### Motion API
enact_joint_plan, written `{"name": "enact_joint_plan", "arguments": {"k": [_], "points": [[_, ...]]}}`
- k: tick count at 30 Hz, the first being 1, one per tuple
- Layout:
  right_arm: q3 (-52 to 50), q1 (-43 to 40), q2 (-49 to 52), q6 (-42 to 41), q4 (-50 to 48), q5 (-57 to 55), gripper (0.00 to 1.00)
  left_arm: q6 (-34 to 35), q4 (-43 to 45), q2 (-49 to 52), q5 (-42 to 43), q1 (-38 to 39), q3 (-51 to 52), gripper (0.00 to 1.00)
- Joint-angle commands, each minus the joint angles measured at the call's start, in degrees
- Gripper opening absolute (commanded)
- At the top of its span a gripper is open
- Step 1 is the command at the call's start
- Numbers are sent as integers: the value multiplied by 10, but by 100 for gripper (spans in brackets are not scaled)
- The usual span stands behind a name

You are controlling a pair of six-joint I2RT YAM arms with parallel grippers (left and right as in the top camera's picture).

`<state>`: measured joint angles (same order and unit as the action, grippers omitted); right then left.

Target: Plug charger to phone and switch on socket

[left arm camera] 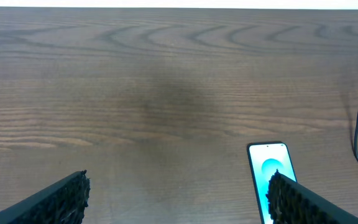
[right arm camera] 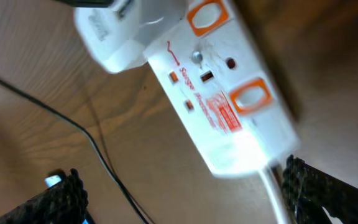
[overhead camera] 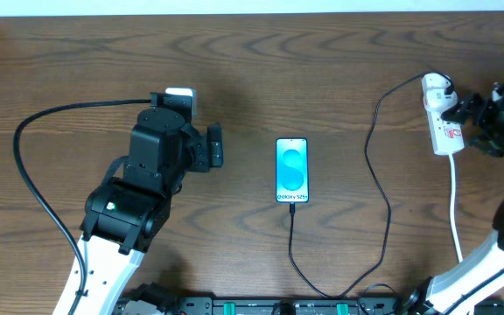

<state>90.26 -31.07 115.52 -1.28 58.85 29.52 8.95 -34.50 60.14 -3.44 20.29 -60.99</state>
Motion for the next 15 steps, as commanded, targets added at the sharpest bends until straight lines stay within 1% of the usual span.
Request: {"name": "enact_joint_plan", "arguments": {"k": [1,10,15], "points": [[8,0,-91,-4,14,-55,99,-6,0,2,-11,-1,-2,91],[8,0,-259,-4,51,-51,99,-6,-1,2,-11,-1,-2,91],[8,0,-321,-4,65,-52,99,-6,-1,2,-11,-1,-2,91]]}}
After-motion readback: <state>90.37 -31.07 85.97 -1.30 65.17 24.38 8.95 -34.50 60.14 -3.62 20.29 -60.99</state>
